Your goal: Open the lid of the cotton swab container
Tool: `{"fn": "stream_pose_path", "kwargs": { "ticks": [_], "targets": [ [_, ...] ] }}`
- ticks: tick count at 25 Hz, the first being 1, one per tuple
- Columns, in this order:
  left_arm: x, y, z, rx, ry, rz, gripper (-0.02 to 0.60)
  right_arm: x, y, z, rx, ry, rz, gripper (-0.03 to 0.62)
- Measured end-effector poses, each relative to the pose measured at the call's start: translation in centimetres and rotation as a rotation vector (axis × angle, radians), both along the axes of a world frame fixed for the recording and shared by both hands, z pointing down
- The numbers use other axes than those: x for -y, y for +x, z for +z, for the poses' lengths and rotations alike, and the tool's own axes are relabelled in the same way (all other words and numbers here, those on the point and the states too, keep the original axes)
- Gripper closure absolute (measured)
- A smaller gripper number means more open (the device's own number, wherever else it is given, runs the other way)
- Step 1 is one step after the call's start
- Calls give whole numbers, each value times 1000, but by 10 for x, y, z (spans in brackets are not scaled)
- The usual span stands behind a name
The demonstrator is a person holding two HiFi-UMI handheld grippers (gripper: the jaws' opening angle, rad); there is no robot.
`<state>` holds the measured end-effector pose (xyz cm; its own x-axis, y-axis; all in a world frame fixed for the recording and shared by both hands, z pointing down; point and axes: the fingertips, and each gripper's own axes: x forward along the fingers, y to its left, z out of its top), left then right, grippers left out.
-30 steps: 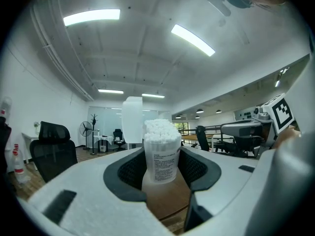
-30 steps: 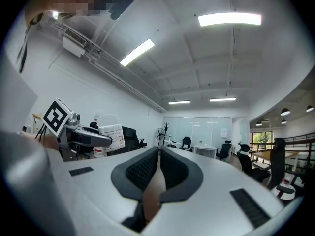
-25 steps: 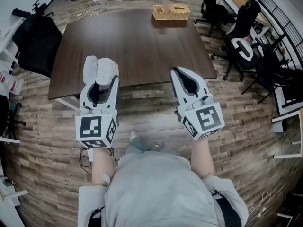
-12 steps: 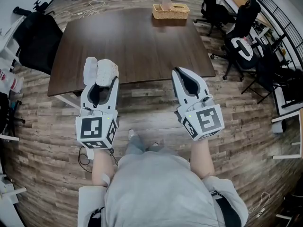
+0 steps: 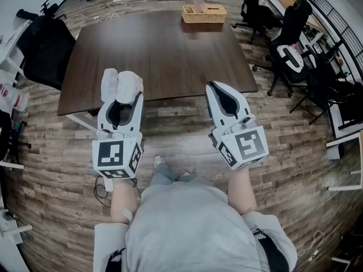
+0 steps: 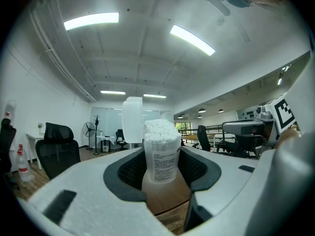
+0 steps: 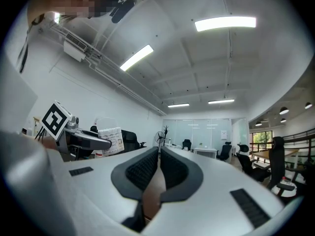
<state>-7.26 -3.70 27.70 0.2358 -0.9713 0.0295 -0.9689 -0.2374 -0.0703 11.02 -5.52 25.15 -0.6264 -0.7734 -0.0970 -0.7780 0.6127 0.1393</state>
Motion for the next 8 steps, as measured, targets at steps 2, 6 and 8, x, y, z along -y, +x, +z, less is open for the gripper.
{"fn": "stream_pose_path", "kwargs": {
  "ticks": [2, 6, 8],
  "targets": [
    [0, 2, 0, 1, 2, 1, 390, 0, 1, 0, 3, 1, -1, 572],
    [2, 5, -1, 2, 6, 3, 390, 1, 2, -1, 5, 5, -5, 572],
    [2, 6, -2, 3, 7, 3, 390, 2, 3, -1, 7, 6, -6, 572]
  ]
}}
